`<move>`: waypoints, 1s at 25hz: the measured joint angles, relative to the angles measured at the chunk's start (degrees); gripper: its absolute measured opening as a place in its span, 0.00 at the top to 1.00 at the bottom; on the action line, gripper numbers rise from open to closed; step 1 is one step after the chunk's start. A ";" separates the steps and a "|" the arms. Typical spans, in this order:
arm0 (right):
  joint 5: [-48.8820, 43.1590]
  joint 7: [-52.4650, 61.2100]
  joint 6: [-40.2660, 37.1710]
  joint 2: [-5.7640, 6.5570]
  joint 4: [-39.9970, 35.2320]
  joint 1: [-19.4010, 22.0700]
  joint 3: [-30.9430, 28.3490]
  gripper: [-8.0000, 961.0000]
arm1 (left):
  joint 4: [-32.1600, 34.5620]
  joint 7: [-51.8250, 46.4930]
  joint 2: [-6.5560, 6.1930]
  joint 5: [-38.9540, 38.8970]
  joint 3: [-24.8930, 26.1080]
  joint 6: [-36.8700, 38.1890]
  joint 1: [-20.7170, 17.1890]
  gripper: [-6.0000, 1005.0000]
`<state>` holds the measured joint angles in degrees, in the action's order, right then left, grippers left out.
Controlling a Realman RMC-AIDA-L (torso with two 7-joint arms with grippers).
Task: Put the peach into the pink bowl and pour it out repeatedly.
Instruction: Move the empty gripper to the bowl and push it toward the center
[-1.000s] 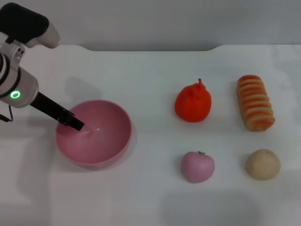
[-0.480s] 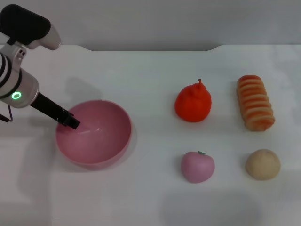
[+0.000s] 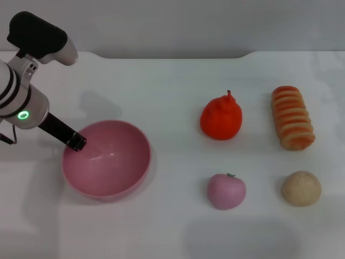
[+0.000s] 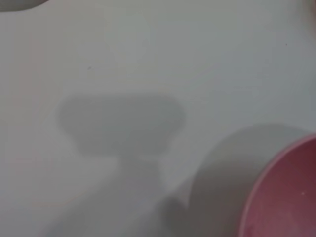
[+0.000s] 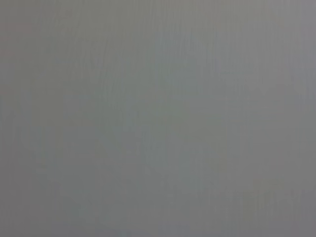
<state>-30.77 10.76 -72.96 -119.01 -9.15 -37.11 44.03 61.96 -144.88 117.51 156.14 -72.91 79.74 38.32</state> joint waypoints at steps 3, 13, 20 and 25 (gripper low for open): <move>0.01 0.15 0.00 0.00 0.00 0.00 0.00 0.44 | 0.00 -0.08 0.00 0.01 0.00 -0.07 0.00 0.85; -7.55 29.68 0.29 1.15 -10.43 3.36 3.79 0.44 | 0.58 -0.14 -0.14 0.08 0.15 -0.98 0.00 0.92; -43.68 82.96 -7.37 6.70 -37.39 4.54 7.22 0.44 | 0.76 0.15 -0.27 0.08 0.74 -1.96 0.99 0.93; -71.70 105.46 -19.38 8.28 -52.65 -1.19 6.83 0.44 | 0.78 0.38 -0.41 0.06 0.76 -3.01 1.34 0.95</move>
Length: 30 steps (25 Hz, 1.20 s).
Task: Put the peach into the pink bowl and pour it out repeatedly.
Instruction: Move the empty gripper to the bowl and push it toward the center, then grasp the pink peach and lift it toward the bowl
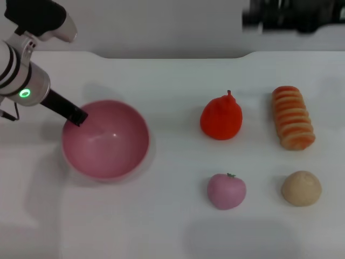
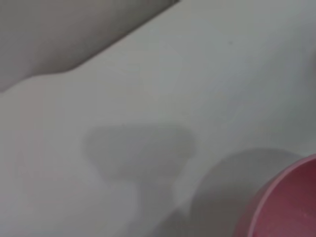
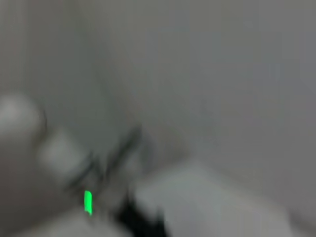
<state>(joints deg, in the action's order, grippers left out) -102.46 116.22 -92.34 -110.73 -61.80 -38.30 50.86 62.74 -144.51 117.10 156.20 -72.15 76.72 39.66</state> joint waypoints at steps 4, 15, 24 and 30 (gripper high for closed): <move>-21.61 11.88 -7.69 -0.72 -2.63 -7.44 2.93 0.44 | 0.14 0.06 -0.54 0.00 0.36 -1.40 0.88 0.95; -44.56 16.36 -8.60 -8.05 -1.23 -12.82 16.81 0.44 | 0.67 0.22 -1.77 0.65 2.51 0.97 4.84 0.95; -41.21 16.88 -0.04 -8.21 8.51 -13.47 24.11 0.44 | 2.14 0.96 -1.45 2.15 3.49 3.03 6.56 0.95; -39.94 17.10 2.84 -8.30 12.89 -13.88 26.51 0.45 | 2.06 1.62 -0.91 2.67 3.10 3.59 7.34 0.95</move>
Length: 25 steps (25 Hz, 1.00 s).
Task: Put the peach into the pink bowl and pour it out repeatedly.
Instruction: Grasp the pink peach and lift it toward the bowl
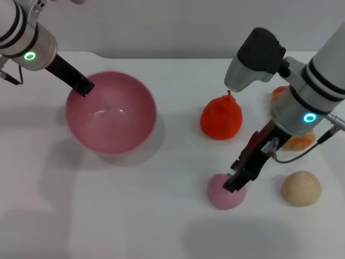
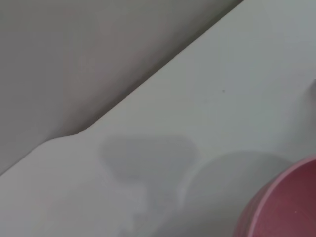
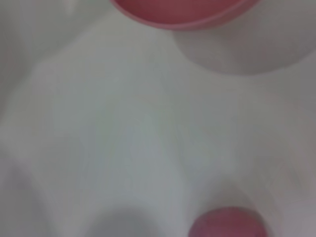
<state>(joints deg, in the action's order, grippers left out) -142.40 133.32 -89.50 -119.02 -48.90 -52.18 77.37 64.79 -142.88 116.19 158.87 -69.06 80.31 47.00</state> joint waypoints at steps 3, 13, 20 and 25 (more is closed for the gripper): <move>0.29 0.01 0.52 -0.03 1.48 -0.23 0.32 0.46 | -0.02 0.06 0.06 0.10 -0.08 0.10 0.08 0.95; -0.07 -0.05 7.02 -0.07 9.00 -1.87 3.85 0.50 | -0.09 0.80 0.19 0.23 -0.11 -0.19 0.36 0.95; -0.04 -0.31 9.01 -0.07 8.60 -1.34 4.24 0.65 | -0.44 1.41 0.20 0.22 -0.08 -0.28 0.46 0.95; -0.14 -0.30 8.90 -0.07 7.13 -1.15 4.44 0.76 | -0.46 1.39 0.18 0.21 0.34 -0.33 0.40 0.95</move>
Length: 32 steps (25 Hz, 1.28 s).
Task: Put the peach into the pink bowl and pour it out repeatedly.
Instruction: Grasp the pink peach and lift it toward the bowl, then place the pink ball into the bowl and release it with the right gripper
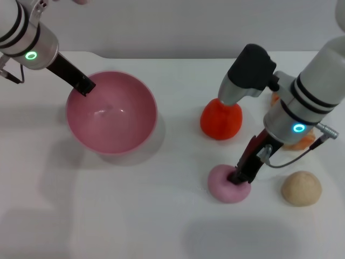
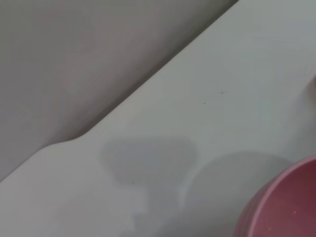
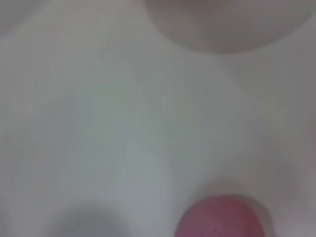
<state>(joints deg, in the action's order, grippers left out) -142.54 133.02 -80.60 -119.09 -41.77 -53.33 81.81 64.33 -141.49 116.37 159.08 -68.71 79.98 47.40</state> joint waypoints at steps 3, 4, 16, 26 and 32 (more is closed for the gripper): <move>-0.49 0.58 -0.31 0.16 -4.35 1.60 0.03 0.85 | 0.05 -0.06 -0.01 -0.01 0.14 -0.11 -0.13 0.95; -1.07 1.13 -0.25 0.25 -6.66 2.33 0.02 0.88 | 0.09 -0.04 0.00 0.00 0.14 -0.21 -0.15 0.95; -11.41 9.14 2.55 0.14 -34.93 6.90 -3.44 0.94 | 0.01 0.08 0.35 0.00 0.22 -1.25 -0.13 0.95; 2.88 4.56 2.85 0.01 -45.77 7.55 0.31 0.90 | 0.00 0.08 1.11 0.00 -0.31 -1.17 0.11 0.95; 4.03 4.31 8.80 -0.07 -40.77 6.08 7.44 0.88 | 0.01 0.08 1.26 -0.29 -0.42 -1.22 0.40 0.95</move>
<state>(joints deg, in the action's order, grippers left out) -138.51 137.33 -71.80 -119.16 -82.54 -47.25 89.25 64.34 -141.42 117.63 158.79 -69.13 78.76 47.80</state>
